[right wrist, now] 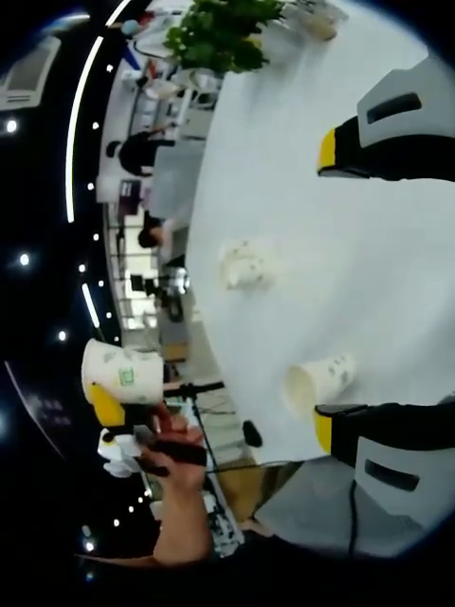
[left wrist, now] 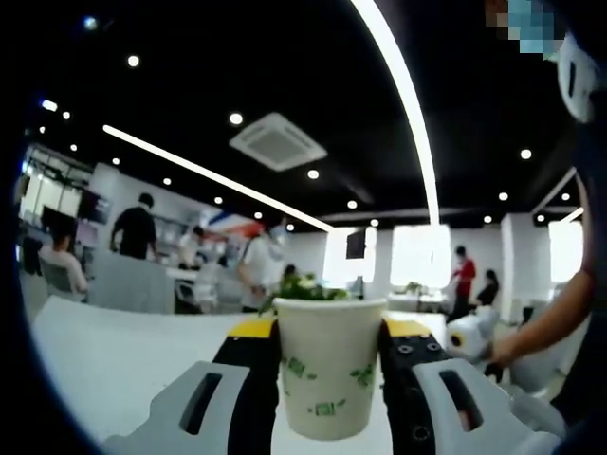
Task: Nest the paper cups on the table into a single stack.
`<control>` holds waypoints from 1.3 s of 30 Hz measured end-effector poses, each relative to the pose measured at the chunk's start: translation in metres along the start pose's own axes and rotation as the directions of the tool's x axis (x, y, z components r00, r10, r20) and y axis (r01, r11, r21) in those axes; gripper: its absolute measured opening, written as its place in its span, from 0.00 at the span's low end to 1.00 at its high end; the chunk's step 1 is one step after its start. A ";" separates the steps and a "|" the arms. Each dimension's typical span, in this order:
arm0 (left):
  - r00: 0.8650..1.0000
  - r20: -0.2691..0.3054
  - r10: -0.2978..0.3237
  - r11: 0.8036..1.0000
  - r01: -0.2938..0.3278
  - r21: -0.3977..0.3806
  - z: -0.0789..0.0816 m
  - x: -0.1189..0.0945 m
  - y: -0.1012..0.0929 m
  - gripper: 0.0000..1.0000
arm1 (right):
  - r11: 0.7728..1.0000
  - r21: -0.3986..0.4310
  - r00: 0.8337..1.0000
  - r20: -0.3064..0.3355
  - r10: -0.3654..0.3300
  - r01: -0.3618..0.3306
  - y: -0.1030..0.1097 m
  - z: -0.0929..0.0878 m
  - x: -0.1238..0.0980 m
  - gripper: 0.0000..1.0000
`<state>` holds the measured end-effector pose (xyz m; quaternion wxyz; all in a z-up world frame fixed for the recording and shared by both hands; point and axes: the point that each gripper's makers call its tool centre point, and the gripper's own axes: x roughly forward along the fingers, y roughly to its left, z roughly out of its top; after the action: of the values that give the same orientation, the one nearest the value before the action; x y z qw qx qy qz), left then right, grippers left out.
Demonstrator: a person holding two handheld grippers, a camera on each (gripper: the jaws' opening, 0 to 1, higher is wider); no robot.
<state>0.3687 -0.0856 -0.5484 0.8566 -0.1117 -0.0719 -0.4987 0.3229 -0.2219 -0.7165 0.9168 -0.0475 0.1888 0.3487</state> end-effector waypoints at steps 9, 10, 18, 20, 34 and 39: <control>1.000 -0.005 -0.005 1.000 0.005 0.008 -0.002 -0.001 -0.008 0.40 | 1.000 -0.001 1.000 -0.001 0.003 -0.003 0.002 -0.001 -0.001 0.97; 1.000 -0.012 0.000 1.000 0.000 0.011 -0.004 -0.001 -0.009 0.40 | 1.000 -0.001 1.000 -0.002 0.004 -0.004 0.002 -0.002 -0.001 0.97; 1.000 -0.003 -0.012 1.000 0.012 0.023 -0.005 -0.002 -0.022 0.40 | 1.000 0.000 1.000 -0.008 0.003 -0.003 0.003 -0.005 -0.002 0.97; 1.000 -0.002 -0.013 1.000 0.013 0.014 -0.006 -0.003 -0.025 0.40 | 1.000 0.001 1.000 -0.007 0.003 -0.003 0.003 -0.006 -0.002 0.97; 1.000 0.009 -0.016 1.000 0.016 0.010 -0.006 -0.010 -0.035 0.39 | 1.000 0.001 1.000 -0.014 0.011 -0.011 0.008 -0.009 0.001 0.97; 1.000 0.018 -0.018 1.000 0.018 0.006 -0.004 -0.011 -0.038 0.39 | 1.000 0.001 1.000 -0.015 0.011 -0.011 0.009 -0.009 0.001 0.97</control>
<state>0.3304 -0.0957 -0.5508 0.8517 -0.1129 -0.0820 -0.5051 0.3148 -0.2167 -0.7251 0.9134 -0.0487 0.1962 0.3532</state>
